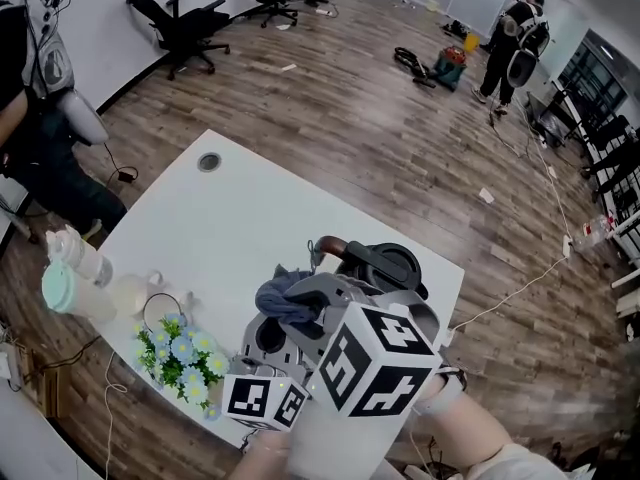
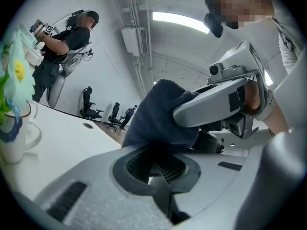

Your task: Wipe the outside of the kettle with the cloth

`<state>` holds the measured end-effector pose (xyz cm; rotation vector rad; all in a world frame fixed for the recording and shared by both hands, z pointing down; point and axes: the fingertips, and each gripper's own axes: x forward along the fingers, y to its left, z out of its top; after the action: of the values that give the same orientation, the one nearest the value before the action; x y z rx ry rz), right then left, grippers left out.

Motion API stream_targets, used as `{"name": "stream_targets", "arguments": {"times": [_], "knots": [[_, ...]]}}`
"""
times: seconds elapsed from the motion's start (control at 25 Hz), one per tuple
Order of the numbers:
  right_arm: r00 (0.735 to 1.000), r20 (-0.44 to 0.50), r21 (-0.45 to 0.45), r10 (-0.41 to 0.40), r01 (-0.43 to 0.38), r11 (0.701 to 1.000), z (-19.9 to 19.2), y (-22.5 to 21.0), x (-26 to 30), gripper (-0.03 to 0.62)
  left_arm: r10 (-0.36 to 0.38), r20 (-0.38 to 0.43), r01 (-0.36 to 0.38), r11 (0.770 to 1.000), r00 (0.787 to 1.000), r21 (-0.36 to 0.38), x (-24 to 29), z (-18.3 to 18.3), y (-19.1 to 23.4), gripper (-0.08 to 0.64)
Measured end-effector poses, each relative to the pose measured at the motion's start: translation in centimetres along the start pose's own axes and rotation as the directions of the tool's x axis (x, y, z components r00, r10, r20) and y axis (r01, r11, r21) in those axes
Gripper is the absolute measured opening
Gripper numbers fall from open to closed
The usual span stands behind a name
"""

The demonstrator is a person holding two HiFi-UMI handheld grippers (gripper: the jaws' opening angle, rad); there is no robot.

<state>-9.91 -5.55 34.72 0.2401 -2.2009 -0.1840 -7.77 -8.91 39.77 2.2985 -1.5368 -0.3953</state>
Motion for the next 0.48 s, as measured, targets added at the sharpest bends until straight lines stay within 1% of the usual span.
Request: {"name": "stream_targets", "arguments": {"times": [0.04, 0.12, 0.2, 0.28, 0.32, 0.4, 0.44, 0.48], "knots": [[0.999, 0.032, 0.012, -0.020, 0.020, 1.000, 0.3, -0.1, -0.3, 0.055, 0.001, 0.000, -0.001, 1.000, 1.000, -0.003, -0.2, 0.0, 0.0, 0.006], [0.988, 0.112, 0.043, -0.102, 0.097, 0.994, 0.8, -1.0, -1.7, 0.055, -0.008, 0.004, 0.008, 1.000, 1.000, -0.005, -0.6, 0.2, -0.2, 0.006], [0.962, 0.192, 0.073, -0.194, 0.183, 0.980, 1.0, -1.7, -4.1, 0.055, -0.029, 0.018, 0.029, 1.000, 0.999, -0.003, -1.0, 0.9, -0.9, 0.006], [0.928, 0.272, 0.122, -0.254, 0.229, 0.966, 0.2, -1.4, -6.8, 0.055, -0.052, 0.026, 0.052, 0.999, 0.998, 0.010, -1.7, 1.6, -2.1, 0.005], [0.911, 0.309, 0.163, -0.271, 0.230, 0.959, -0.7, -0.7, -8.0, 0.055, -0.066, 0.023, 0.065, 0.998, 0.998, 0.021, -2.1, 1.8, -2.7, 0.006], [0.881, 0.374, 0.283, -0.288, 0.187, 0.941, -3.2, 1.5, -10.1, 0.055, -0.099, 0.002, 0.099, 0.994, 0.995, 0.037, -3.1, 1.6, -3.9, 0.006], [0.869, 0.396, 0.358, -0.297, 0.151, 0.921, -4.7, 2.8, -10.9, 0.055, -0.117, -0.013, 0.118, 0.992, 0.993, 0.037, -3.5, 1.2, -4.6, 0.006], [0.860, 0.402, 0.433, -0.314, 0.124, 0.893, -6.6, 4.0, -11.6, 0.055, -0.137, -0.027, 0.138, 0.990, 0.990, 0.033, -3.9, 0.7, -5.3, 0.006]]}}
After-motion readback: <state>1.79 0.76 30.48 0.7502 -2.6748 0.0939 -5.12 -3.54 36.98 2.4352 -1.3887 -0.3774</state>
